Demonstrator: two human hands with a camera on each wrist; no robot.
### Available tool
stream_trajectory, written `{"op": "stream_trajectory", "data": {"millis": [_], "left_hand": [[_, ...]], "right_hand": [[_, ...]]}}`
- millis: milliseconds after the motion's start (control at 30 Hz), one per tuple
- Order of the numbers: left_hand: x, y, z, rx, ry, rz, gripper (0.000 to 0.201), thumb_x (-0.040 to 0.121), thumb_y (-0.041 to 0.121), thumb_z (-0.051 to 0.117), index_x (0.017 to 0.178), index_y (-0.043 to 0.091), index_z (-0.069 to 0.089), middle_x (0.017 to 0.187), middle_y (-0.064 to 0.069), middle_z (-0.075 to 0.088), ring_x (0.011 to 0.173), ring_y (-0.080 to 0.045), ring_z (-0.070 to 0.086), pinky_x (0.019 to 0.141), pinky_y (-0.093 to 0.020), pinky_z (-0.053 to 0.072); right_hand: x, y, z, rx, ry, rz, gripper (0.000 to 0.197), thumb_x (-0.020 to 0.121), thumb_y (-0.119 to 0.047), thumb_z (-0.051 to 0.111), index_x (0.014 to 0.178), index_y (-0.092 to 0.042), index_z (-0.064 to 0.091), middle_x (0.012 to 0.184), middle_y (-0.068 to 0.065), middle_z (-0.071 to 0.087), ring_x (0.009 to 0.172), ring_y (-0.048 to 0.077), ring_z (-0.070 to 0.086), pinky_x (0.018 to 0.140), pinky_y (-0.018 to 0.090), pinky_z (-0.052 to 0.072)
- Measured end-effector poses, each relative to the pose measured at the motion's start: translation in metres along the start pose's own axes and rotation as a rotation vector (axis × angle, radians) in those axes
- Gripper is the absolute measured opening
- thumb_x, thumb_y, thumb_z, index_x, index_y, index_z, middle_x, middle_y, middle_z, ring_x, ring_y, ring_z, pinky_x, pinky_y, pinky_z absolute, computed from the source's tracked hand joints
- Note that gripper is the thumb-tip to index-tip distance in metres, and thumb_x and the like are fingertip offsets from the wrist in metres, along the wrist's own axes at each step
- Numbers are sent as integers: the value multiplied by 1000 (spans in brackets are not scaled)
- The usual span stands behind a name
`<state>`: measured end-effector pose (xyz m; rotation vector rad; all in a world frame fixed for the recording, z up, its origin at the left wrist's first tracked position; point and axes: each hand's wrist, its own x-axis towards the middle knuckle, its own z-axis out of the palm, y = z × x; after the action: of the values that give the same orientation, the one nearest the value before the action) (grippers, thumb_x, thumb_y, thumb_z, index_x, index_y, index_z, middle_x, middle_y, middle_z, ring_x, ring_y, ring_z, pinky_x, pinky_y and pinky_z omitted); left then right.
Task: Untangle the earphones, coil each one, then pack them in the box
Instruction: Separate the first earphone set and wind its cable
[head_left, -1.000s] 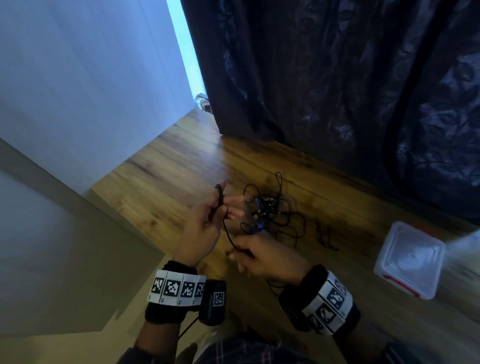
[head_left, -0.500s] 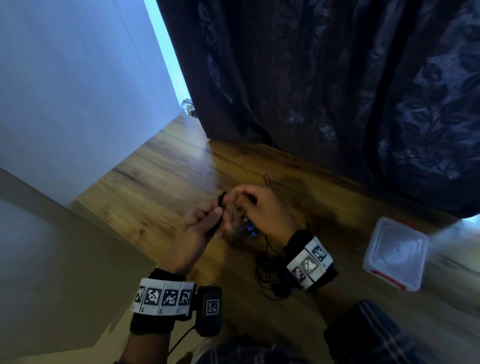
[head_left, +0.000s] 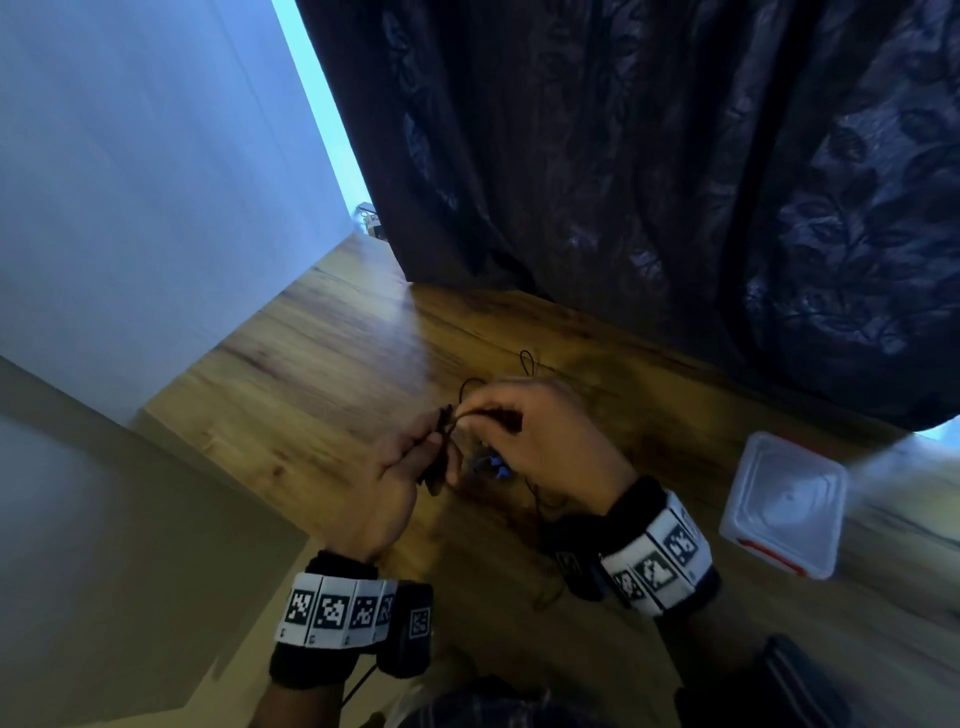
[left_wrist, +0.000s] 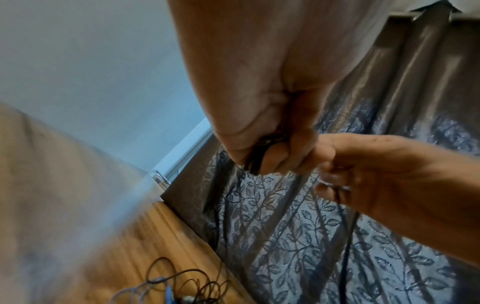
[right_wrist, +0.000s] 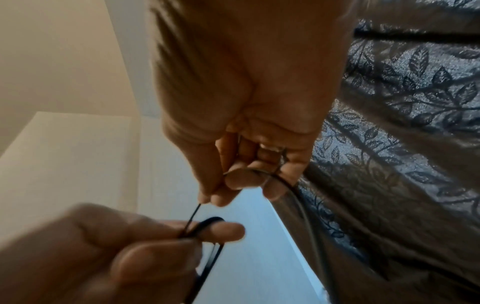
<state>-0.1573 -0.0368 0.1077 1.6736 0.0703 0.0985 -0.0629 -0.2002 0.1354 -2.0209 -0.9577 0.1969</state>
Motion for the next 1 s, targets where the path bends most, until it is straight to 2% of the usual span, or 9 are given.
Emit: {"op": "stream_trajectory", "data": {"millis": [167, 300, 400, 500, 533, 667, 800, 900, 1000], "left_hand": [[5, 7, 2, -199, -43, -5, 36, 96, 17, 40, 118, 2, 64, 64, -6, 45, 57, -16, 38, 60, -29, 31], [9, 9, 4, -389, -12, 45, 37, 97, 13, 42, 129, 1, 56, 67, -4, 49, 59, -15, 45, 60, -28, 42], [18, 2, 2, -179, 103, 124, 34, 102, 11, 40, 134, 9, 52, 72, -1, 58, 65, -14, 55, 67, -28, 47], [26, -10, -3, 215, 119, 192, 36, 103, 13, 39, 122, 40, 54, 80, 5, 66, 74, -13, 63, 76, -31, 53], [25, -12, -3, 297, 93, 165, 33, 103, 16, 38, 118, 42, 52, 83, 6, 65, 78, -11, 64, 78, -32, 54], [18, -5, 4, 128, -19, -2, 26, 105, 13, 37, 112, 23, 60, 78, -1, 63, 71, -10, 62, 67, -20, 51], [21, 1, 11, -119, -97, -56, 32, 101, 25, 41, 117, 6, 63, 68, -7, 51, 59, -16, 44, 60, -23, 40], [22, 5, 12, -319, -98, -40, 36, 99, 19, 43, 122, -3, 60, 65, -7, 46, 56, -17, 37, 57, -27, 34], [22, 9, 15, -497, -54, -8, 35, 102, 8, 39, 129, -7, 54, 68, -8, 48, 57, -17, 43, 58, -29, 45]], "right_hand": [[19, 29, 14, 90, 244, 47, 15, 96, -16, 64, 105, -22, 75, 101, -7, 69, 95, 9, 64, 83, 29, 54], [-2, 39, 51, 165, -87, 153, 22, 100, -7, 50, 111, -16, 68, 100, 4, 73, 92, 17, 68, 82, 37, 56], [-24, 31, 70, 116, -308, 115, 16, 102, -16, 55, 108, -12, 69, 97, 4, 73, 85, 13, 69, 74, 23, 54], [-33, 21, 56, 67, -251, 52, 11, 99, -22, 60, 101, -19, 71, 91, -8, 68, 80, 5, 62, 73, 25, 51], [-32, 17, 45, 66, -206, 60, 11, 100, -25, 60, 101, -22, 71, 92, -10, 66, 81, 5, 62, 74, 28, 52], [-14, 15, 1, -32, 53, 41, 15, 98, -25, 62, 107, -29, 73, 100, -15, 65, 93, 0, 60, 83, 18, 50], [8, 29, -9, 80, 244, 73, 11, 93, -17, 70, 98, -23, 77, 95, -8, 70, 93, 4, 65, 81, 22, 53], [9, 33, 1, 190, 200, 151, 16, 99, -17, 62, 106, -24, 75, 100, -9, 69, 96, -1, 64, 80, 10, 46], [-5, 33, 22, 263, 16, 242, 26, 105, -17, 48, 123, -26, 65, 88, -17, 68, 75, -8, 63, 70, 11, 47]]}}
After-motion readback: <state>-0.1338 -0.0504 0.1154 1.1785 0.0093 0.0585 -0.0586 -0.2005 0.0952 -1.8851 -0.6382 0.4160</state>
